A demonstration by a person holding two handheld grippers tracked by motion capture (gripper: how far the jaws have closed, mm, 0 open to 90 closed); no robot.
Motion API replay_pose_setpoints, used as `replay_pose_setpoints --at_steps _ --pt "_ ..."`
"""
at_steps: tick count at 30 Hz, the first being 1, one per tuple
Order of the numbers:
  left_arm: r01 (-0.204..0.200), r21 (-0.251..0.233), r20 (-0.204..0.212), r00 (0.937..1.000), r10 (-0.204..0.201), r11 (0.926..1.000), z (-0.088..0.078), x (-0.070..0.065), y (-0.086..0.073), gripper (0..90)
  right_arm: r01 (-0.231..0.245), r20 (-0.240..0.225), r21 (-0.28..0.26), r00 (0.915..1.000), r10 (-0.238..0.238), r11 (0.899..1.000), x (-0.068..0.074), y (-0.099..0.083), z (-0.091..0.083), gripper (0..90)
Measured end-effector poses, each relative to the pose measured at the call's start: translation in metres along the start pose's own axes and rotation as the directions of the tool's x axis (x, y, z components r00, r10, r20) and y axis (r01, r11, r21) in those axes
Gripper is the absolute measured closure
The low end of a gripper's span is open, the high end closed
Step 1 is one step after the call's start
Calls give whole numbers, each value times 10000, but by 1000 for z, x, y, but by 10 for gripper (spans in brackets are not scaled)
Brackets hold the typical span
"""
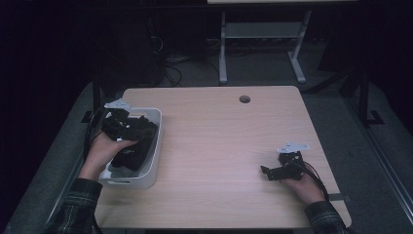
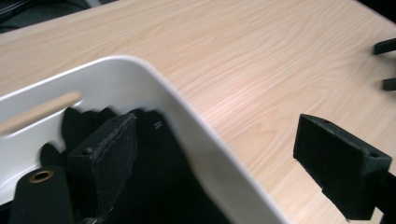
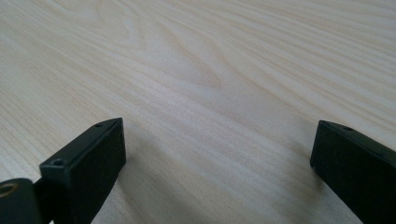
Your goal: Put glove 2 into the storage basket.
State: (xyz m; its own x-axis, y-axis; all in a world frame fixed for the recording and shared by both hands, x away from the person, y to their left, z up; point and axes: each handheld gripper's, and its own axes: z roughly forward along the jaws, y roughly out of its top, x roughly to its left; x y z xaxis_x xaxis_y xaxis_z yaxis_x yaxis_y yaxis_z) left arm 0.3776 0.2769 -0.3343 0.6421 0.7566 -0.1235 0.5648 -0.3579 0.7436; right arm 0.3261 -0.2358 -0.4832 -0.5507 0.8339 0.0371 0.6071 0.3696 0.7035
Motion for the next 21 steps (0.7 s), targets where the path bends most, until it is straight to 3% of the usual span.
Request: replay_pose_setpoints --at_steps 10,21 --pt "-418 -629 679 9966 461 9971 17 -41 12 133 -3 5 -4 10000 3 10000 0 0 0 30" --pt "-753 -680 1266 9884 835 9948 47 -76 14 134 -8 2 -3 10000 8 10000 0 0 0 31"
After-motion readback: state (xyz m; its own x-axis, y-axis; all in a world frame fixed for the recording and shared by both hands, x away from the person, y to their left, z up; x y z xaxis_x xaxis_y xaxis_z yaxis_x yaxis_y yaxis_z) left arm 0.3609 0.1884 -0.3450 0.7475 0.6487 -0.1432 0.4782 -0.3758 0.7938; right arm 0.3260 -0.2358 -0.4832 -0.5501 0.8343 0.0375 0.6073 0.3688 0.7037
